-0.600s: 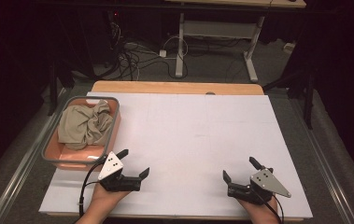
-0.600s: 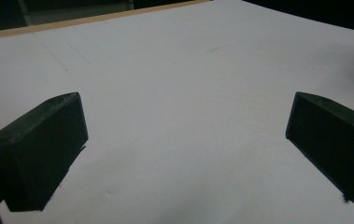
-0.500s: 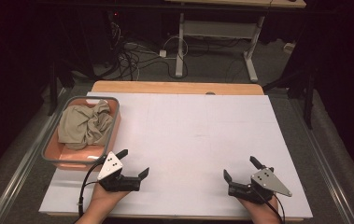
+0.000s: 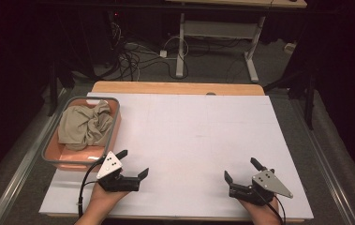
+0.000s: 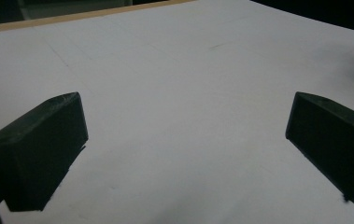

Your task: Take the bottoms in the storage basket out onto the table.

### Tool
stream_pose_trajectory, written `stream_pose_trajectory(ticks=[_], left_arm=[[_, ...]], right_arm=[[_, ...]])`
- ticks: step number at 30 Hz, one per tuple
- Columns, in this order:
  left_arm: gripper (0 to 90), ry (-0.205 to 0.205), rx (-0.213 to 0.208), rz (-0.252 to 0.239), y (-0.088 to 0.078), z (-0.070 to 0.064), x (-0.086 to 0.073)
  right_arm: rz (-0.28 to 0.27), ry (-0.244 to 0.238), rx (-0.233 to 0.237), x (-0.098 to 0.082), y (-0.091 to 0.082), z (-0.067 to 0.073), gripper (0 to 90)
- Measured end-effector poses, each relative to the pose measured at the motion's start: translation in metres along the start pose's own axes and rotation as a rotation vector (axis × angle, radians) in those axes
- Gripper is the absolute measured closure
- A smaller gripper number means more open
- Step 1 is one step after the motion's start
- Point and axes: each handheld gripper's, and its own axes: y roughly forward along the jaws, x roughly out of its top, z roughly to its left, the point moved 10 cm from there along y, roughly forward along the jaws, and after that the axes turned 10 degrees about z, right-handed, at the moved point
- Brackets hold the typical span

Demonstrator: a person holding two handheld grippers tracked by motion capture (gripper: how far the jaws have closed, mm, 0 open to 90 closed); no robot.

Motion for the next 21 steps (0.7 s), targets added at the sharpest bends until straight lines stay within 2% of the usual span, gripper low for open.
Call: stream_pose_trajectory(ticks=[4,6,8,11,14,21], left_arm=[[0.0,0.003,-0.008,-0.002,0.000,0.000,0.001],[0.0,-0.004,-0.035,0.023,0.001,-0.001,0.001],[0.0,-0.003,-0.035,0.028,0.001,-0.002,0.001],[0.0,0.021,-0.029,0.026,-0.001,-0.005,0.004],[0.0,0.033,-0.017,0.010,-0.006,-0.009,0.009],[0.0,0.036,-0.035,0.006,-0.022,-0.015,0.019]], right_arm=[[0.005,0.006,0.011,0.001,-0.001,0.001,0.5],[0.007,0.004,0.016,0.000,-0.002,0.002,0.5],[0.009,0.004,0.015,0.000,-0.001,0.002,0.5],[0.011,0.002,0.018,0.000,-0.002,0.002,0.4],[0.023,-0.007,0.029,-0.001,-0.002,0.005,0.3],[0.029,-0.015,0.049,-0.001,-0.003,0.009,0.3]])
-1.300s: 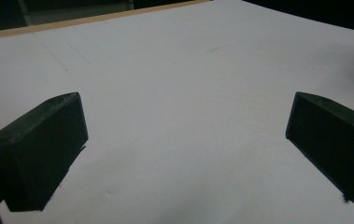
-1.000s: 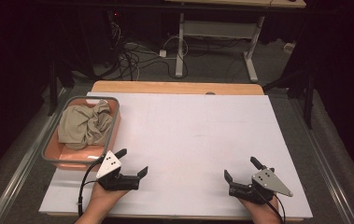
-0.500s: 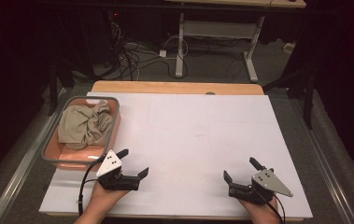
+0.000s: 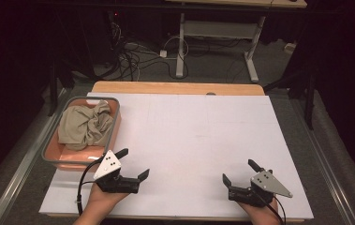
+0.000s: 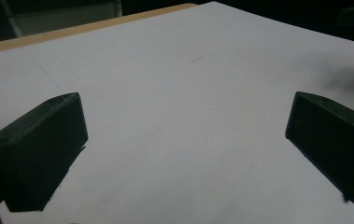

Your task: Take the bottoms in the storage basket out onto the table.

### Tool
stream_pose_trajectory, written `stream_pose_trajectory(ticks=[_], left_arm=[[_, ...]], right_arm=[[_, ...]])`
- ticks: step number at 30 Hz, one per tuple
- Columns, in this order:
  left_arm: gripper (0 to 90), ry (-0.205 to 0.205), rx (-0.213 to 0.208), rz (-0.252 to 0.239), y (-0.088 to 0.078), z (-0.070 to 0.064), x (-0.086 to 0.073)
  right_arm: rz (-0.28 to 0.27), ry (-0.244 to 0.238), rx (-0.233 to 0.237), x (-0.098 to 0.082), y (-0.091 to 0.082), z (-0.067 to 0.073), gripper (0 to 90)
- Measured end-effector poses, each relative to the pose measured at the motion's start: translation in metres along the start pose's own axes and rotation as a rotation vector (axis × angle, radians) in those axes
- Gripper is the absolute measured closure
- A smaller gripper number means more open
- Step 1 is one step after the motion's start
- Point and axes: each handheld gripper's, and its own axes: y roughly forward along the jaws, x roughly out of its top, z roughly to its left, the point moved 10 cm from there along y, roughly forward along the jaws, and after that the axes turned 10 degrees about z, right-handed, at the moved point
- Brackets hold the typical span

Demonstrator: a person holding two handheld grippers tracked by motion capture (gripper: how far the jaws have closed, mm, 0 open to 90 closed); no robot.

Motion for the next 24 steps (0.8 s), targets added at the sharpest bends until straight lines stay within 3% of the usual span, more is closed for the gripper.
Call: stream_pose_trajectory(ticks=[6,11,15,24], left_arm=[[0.0,0.002,0.036,-0.009,-0.018,0.008,0.007],[0.0,-0.023,0.070,-0.024,-0.033,0.026,0.009],[0.0,-0.055,0.102,-0.033,-0.045,0.045,0.008],[0.0,-0.083,0.144,-0.026,-0.060,0.069,0.004]], right_arm=[[-0.004,-0.017,-0.005,0.000,0.000,0.002,0.3],[-0.011,-0.026,-0.025,0.000,0.001,0.003,0.3],[-0.013,-0.018,-0.014,0.001,0.001,0.004,0.3],[-0.002,-0.022,-0.003,-0.002,0.004,0.007,0.3]])
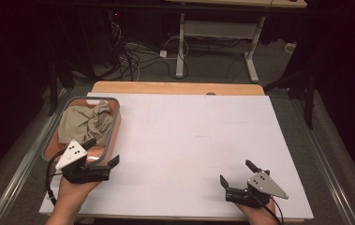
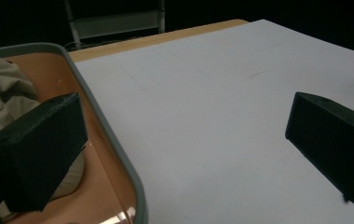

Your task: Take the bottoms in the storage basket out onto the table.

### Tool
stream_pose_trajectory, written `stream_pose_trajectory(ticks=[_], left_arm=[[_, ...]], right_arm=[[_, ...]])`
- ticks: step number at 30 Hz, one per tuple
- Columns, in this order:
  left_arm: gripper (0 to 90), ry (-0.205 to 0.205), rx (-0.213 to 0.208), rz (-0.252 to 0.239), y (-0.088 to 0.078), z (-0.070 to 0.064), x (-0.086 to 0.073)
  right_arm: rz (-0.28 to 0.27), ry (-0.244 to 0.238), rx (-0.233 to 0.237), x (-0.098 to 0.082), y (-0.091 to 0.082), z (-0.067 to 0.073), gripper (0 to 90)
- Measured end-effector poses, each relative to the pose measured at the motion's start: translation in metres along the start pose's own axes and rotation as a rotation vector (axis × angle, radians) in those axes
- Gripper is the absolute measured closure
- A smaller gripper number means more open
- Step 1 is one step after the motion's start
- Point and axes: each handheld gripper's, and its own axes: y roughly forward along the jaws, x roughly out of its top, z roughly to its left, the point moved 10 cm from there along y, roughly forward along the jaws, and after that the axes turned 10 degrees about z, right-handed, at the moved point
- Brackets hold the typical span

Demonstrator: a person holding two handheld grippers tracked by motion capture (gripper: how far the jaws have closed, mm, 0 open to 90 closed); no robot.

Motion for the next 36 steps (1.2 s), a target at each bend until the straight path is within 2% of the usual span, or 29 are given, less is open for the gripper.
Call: stream_pose_trajectory(ticks=[3,9,24,26,30,36], left_arm=[[0.0,-0.010,0.030,0.004,-0.004,0.012,-0.002],[0.0,-0.031,0.060,0.000,-0.010,0.027,-0.005],[0.0,-0.084,0.087,0.002,-0.021,0.055,-0.012],[0.0,-0.100,0.094,0.000,-0.024,0.063,-0.015],[0.0,-0.111,0.099,0.004,-0.024,0.068,-0.017],[0.0,-0.137,0.127,0.002,-0.029,0.081,-0.022]], right_arm=[[0.002,0.000,0.001,0.000,0.001,0.000,0.3],[0.006,-0.002,0.003,-0.001,0.001,0.000,0.3],[0.009,-0.001,0.005,-0.003,0.002,0.001,0.3],[0.008,-0.001,0.006,-0.003,0.002,0.001,0.3],[0.008,0.000,0.007,-0.003,0.002,0.001,0.3],[0.006,0.003,0.007,-0.003,0.001,0.000,0.3]])
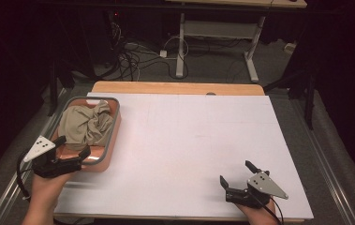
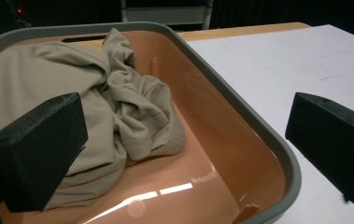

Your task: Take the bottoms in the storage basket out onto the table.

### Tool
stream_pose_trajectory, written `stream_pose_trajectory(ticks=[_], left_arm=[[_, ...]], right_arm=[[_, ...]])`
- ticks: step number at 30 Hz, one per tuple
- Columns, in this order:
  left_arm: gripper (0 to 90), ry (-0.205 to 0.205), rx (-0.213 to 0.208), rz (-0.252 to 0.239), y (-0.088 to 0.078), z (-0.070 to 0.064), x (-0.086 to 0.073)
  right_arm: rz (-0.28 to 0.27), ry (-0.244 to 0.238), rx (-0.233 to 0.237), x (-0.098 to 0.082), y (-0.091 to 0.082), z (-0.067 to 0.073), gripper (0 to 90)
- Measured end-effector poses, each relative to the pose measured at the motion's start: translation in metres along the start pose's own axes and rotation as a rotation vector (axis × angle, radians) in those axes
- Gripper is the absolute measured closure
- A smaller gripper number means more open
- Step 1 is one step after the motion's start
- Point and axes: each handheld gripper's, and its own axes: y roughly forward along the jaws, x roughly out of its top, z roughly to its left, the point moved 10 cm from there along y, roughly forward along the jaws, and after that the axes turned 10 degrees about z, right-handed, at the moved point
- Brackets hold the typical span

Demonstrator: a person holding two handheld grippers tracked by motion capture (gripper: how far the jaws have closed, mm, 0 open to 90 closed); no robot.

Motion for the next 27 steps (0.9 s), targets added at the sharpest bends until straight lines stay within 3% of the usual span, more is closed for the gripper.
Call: stream_pose_trajectory(ticks=[9,12,18,21,27], left_arm=[[0.0,-0.022,0.005,-0.010,-0.002,0.006,0.000],[0.0,-0.013,0.012,-0.012,-0.002,0.003,0.002],[0.0,0.004,-0.029,-0.041,-0.003,-0.010,0.007],[0.0,0.021,-0.041,-0.037,0.002,-0.023,0.010],[0.0,0.025,-0.085,-0.036,0.007,-0.041,0.014]], right_arm=[[-0.009,-0.008,0.008,0.002,-0.001,0.002,0.4],[-0.016,-0.004,0.014,0.003,-0.002,0.003,0.4],[-0.011,-0.006,0.023,0.010,-0.001,0.003,0.4],[0.013,-0.032,0.019,0.009,0.000,0.003,0.4],[-0.009,-0.026,0.015,0.010,-0.004,0.004,0.4]])
